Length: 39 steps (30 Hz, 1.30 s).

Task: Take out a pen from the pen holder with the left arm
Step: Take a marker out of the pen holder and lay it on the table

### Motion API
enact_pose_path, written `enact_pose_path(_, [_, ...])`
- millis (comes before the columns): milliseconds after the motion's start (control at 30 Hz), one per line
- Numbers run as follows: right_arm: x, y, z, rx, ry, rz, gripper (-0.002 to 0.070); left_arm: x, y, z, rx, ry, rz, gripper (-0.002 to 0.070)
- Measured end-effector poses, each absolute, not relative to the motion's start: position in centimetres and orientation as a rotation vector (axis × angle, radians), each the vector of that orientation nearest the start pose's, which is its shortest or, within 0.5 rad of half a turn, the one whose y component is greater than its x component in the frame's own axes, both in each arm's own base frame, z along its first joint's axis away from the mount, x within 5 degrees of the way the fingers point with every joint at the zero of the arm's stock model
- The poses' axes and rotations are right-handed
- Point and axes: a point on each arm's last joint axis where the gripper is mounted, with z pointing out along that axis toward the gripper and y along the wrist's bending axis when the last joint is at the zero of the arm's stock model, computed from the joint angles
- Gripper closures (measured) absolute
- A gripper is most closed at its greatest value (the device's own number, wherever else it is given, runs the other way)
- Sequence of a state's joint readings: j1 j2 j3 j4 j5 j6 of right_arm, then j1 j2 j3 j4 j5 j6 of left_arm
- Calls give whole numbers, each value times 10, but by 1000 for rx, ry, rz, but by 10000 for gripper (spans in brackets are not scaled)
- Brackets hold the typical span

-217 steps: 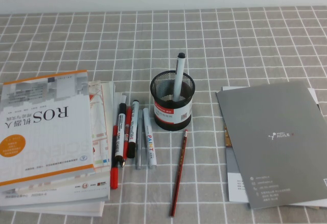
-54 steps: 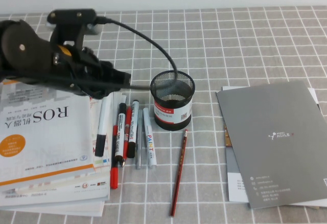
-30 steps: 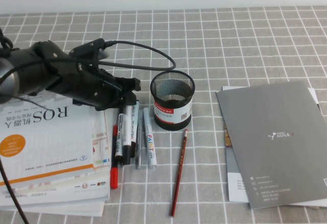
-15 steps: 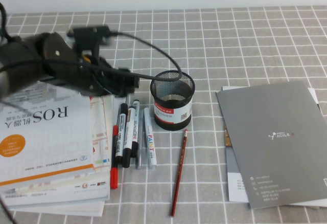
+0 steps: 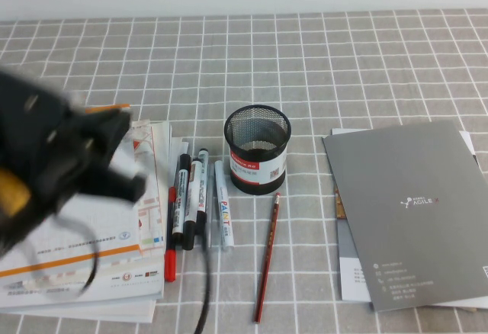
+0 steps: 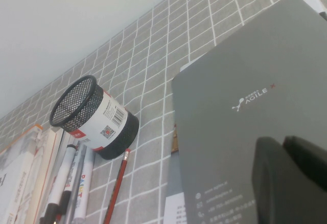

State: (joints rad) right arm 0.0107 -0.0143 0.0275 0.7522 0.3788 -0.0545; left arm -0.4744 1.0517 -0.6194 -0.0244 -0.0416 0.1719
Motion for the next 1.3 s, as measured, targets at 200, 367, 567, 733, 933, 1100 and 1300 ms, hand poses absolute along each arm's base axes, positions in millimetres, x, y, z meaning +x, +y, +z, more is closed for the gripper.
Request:
enact_pose_path(200, [51,24,180,402,1784,706,689,143,-74,277,606,1680,-190,676])
enact_pose_path(367, [51,24,180,402,1784,706,689,115,-59,259,609,1673,-184,677])
enact_pose_path(567, [51,24,180,402,1784,706,689,99,-51,226,630,1737,-180,677])
enact_pose_path(733, [51,24,180,402,1784,706,689,92,-47,197,661,1815,-171,678])
enact_pose_path(933, [51,24,180,402,1784,706,689,81,-42,167,696,1911,-160,678])
enact_pose_path(1100, [51,24,180,402,1784,706,689,76,-37,156,752,2029,-109,678])
enact_pose_path(1300, [51,24,180,402,1784,706,689,78,-29,155,670,2067,-45,678])
